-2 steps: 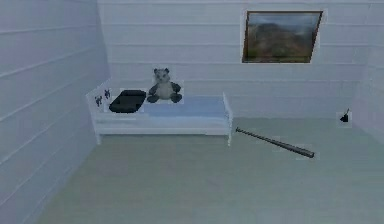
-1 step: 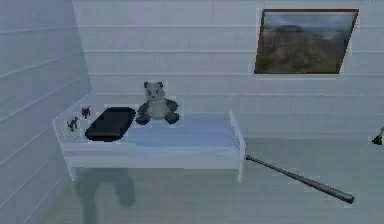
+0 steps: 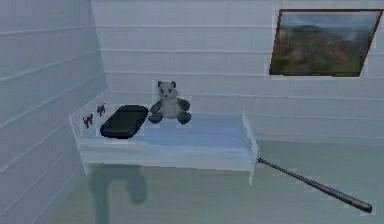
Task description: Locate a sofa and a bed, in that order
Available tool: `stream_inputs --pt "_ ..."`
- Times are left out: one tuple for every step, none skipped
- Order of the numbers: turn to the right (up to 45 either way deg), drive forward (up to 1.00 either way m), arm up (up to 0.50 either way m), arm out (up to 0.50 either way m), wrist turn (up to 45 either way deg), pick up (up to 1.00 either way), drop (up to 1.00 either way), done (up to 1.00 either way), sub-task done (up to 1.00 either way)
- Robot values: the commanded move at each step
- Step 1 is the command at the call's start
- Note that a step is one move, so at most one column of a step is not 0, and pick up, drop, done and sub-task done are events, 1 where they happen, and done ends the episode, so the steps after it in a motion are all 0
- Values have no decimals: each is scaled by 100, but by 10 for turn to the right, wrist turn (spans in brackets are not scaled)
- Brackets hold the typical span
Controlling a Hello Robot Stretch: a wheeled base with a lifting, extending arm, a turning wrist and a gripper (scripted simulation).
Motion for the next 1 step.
stream_inputs --pt "0 65 0 0 0 0 0 0 0"
